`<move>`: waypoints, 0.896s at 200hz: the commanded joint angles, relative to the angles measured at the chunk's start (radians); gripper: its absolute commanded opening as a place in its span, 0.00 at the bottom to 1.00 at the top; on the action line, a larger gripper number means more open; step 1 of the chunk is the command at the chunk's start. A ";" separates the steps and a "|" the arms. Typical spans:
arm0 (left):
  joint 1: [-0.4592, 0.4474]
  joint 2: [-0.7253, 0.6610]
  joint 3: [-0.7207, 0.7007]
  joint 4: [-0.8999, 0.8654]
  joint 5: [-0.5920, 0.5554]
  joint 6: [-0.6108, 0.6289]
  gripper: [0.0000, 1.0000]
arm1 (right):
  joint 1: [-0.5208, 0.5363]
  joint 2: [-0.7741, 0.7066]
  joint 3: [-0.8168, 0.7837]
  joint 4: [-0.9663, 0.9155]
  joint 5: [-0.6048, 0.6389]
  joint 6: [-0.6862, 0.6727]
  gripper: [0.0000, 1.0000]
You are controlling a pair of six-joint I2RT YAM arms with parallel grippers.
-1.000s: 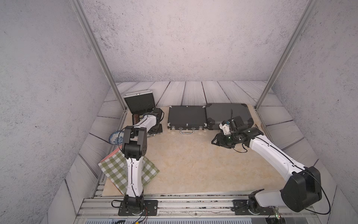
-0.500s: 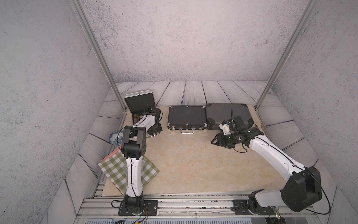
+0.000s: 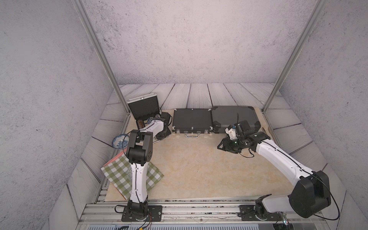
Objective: Close the poker set cases
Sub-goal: Move the poker set case to the center of the board.
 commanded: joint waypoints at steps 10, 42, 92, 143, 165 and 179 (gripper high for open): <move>-0.024 -0.019 -0.049 -0.061 0.019 -0.263 0.19 | 0.003 -0.034 -0.017 -0.008 -0.006 -0.014 0.53; -0.031 -0.038 -0.100 -0.042 0.039 -0.409 0.19 | 0.003 -0.048 -0.026 -0.014 -0.002 -0.017 0.53; -0.068 -0.072 -0.145 -0.043 0.030 -0.530 0.19 | 0.003 -0.063 -0.035 -0.012 -0.002 -0.019 0.53; -0.112 -0.080 -0.136 -0.047 0.040 -0.542 0.20 | 0.003 -0.092 -0.045 -0.015 0.000 -0.021 0.53; -0.143 -0.097 -0.173 -0.032 0.041 -0.557 0.20 | 0.003 -0.103 -0.047 -0.022 -0.001 -0.021 0.53; -0.163 -0.103 -0.198 -0.018 0.054 -0.570 0.20 | 0.003 -0.109 -0.050 -0.022 -0.001 -0.019 0.53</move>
